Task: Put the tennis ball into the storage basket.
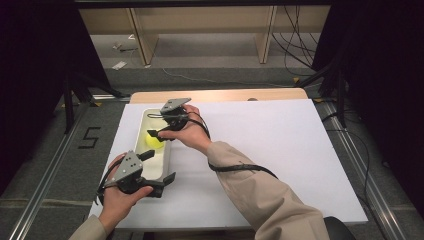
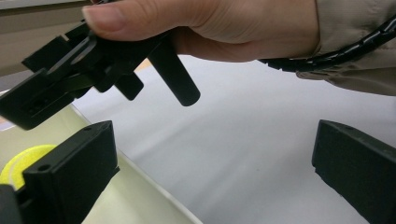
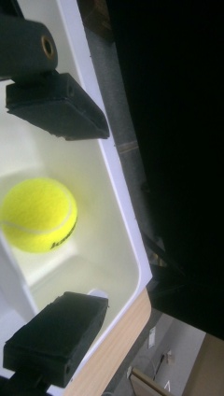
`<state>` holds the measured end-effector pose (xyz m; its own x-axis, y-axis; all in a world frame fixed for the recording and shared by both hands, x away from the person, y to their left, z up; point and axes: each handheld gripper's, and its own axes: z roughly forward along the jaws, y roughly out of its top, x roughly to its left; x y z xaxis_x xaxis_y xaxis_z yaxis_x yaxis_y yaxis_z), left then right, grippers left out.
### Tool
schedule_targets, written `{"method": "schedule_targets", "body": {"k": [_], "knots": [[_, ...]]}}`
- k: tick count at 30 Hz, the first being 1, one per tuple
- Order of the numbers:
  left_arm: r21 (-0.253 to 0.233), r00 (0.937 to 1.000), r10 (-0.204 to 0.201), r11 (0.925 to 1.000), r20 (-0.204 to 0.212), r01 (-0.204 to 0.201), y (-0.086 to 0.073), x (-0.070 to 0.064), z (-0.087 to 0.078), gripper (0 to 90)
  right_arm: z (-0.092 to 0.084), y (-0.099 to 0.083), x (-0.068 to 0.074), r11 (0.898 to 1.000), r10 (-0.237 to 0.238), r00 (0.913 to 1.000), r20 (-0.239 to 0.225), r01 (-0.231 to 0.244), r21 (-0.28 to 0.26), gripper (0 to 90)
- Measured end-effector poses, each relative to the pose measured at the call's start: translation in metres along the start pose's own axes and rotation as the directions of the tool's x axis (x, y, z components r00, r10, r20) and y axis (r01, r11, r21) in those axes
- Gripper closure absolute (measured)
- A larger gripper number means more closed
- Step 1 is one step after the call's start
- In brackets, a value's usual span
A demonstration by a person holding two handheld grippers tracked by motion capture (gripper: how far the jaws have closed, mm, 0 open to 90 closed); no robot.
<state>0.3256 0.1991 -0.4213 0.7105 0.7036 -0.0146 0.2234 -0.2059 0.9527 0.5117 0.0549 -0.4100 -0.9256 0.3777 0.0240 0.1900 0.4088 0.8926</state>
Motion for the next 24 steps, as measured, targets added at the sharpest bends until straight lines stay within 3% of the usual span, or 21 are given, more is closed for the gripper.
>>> {"method": "schedule_targets", "body": {"k": [24], "knots": [[0.0, 1.0, 0.002, 1.0, -0.001, -0.002, 0.0, 0.0, 0.0, 0.0, -0.06, -0.018, -0.015, 0.999, 0.016, 0.9988, 0.047, -0.015, -0.033, 16.8]]}}
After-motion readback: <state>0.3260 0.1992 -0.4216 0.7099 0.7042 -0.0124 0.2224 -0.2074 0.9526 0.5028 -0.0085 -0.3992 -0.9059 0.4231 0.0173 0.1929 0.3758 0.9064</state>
